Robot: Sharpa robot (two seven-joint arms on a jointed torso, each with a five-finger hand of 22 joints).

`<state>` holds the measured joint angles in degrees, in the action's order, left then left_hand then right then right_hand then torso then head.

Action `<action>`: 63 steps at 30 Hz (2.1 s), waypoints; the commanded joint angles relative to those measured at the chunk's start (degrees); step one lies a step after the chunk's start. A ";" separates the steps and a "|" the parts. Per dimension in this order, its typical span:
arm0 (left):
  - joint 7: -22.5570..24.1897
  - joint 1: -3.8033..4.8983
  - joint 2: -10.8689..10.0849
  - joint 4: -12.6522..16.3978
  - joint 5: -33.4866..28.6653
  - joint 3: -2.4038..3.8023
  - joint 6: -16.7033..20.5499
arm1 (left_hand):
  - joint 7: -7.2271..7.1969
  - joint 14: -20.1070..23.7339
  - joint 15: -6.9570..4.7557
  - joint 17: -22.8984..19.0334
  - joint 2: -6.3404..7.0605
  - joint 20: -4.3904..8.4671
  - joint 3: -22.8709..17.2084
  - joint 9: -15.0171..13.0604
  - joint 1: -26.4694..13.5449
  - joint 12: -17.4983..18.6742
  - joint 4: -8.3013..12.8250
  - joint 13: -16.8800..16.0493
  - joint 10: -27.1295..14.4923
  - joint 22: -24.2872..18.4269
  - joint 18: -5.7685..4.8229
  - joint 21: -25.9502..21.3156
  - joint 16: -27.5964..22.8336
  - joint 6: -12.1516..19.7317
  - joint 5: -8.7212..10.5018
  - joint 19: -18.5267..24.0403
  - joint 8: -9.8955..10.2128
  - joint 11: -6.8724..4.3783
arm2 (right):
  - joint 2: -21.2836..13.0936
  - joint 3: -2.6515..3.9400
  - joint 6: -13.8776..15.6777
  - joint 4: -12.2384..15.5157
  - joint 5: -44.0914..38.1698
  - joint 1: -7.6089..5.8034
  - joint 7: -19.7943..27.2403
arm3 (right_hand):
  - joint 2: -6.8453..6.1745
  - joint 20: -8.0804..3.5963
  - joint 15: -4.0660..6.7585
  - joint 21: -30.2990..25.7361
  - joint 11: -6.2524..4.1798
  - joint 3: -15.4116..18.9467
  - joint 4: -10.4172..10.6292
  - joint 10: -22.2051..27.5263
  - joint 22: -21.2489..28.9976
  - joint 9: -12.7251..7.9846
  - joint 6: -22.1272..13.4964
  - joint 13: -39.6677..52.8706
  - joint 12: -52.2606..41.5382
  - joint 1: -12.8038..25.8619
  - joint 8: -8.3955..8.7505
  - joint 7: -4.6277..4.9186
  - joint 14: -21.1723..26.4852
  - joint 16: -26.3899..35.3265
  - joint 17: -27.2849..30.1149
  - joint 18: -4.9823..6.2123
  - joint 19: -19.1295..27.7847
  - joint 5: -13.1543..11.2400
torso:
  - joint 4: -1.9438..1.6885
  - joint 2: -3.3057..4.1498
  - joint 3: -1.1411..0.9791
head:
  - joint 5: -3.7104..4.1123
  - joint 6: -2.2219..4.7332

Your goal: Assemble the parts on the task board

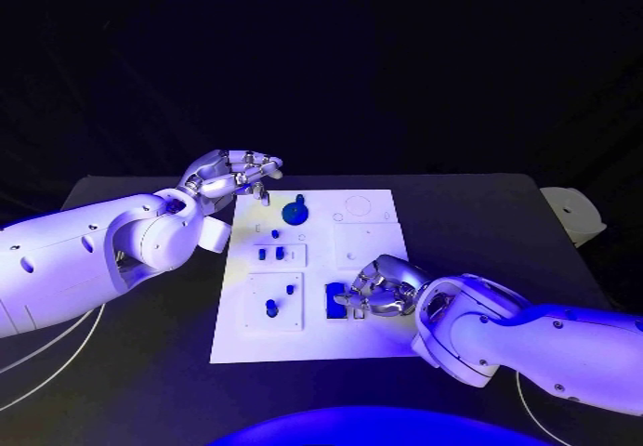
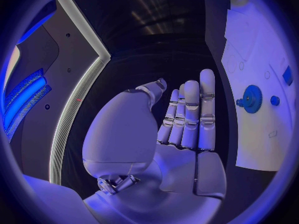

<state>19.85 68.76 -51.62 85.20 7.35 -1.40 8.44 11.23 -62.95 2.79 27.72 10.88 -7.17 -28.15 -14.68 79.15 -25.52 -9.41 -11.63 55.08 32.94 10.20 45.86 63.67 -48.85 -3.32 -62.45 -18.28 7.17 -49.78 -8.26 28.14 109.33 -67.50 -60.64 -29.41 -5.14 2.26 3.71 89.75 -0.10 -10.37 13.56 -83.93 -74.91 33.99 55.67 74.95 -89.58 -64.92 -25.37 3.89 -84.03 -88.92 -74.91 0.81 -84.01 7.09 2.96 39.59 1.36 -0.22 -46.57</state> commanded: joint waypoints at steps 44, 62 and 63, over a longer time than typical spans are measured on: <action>0.26 0.03 0.27 -0.03 0.09 0.02 -0.92 | -0.06 0.33 -0.14 -0.16 -0.20 -0.42 -0.51 -0.14 -0.55 -0.44 -0.02 -0.11 -0.51 -0.17 0.39 -0.51 -0.46 0.36 0.15 0.00 -0.47 -0.09 | 1.03 -0.09 -1.80 -1.74 -7.86 1.30 1.11 | -1.18 -1.40 1.63 0.25 -1.74 -2.98 -0.10 -5.79 -15.09 1.57 3.43 14.68 0.12 -4.49 -2.32 -1.67 -5.43 0.05 -12.48 -0.81 -5.99 -2.81 | 0.18 0.07 -0.03 | -0.26 -0.24; 0.09 0.03 0.00 0.03 0.09 -0.01 -0.98 | -0.07 0.33 -0.14 -0.20 -0.22 -0.42 -0.56 -0.17 -0.51 -0.51 0.02 -0.13 -0.56 -0.21 0.39 -0.57 -0.49 0.38 0.14 -0.02 -0.50 -0.10 | -4.15 -0.02 1.96 1.49 -7.72 0.73 4.70 | -2.60 -1.64 1.67 0.25 -1.60 -2.98 -0.06 -5.71 -15.09 2.27 1.37 14.58 0.27 -5.18 -2.39 -1.34 -5.39 0.15 -12.27 -0.81 -5.99 -2.67 | 0.24 -0.08 0.11 | -0.04 -0.07; 0.10 0.03 -0.03 0.05 0.09 -0.01 -0.96 | -0.07 0.33 -0.14 -0.20 -0.22 -0.42 -0.56 -0.17 -0.51 -0.51 0.02 -0.13 -0.56 -0.21 0.39 -0.57 -0.49 0.38 0.14 -0.02 -0.50 -0.10 | -5.03 -0.01 2.02 1.71 -7.77 0.49 4.93 | -2.69 -1.58 1.54 0.25 -1.41 -2.99 0.02 -5.66 -15.09 2.15 0.77 14.51 0.37 -5.18 -2.02 -1.09 -5.39 0.15 -12.28 -0.81 -5.99 -2.64 | 0.27 -0.10 0.12 | 0.06 -0.06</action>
<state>19.71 68.76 -51.68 85.09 7.35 -1.43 8.37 11.23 -62.95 2.79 27.59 10.88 -7.17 -28.47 -14.78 79.15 -25.75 -9.41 -11.70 54.88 32.80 10.20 45.61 63.39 -48.85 -3.32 -62.45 -18.55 6.97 -54.26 -8.33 28.26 110.74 -74.62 -59.94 -26.49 -7.34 1.03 5.35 89.75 -1.74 -13.47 13.28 -83.93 -74.92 36.23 56.70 74.91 -89.47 -70.23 -27.62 2.73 -84.03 -88.92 -74.93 0.82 -84.01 4.31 3.18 39.52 1.42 -0.28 -46.72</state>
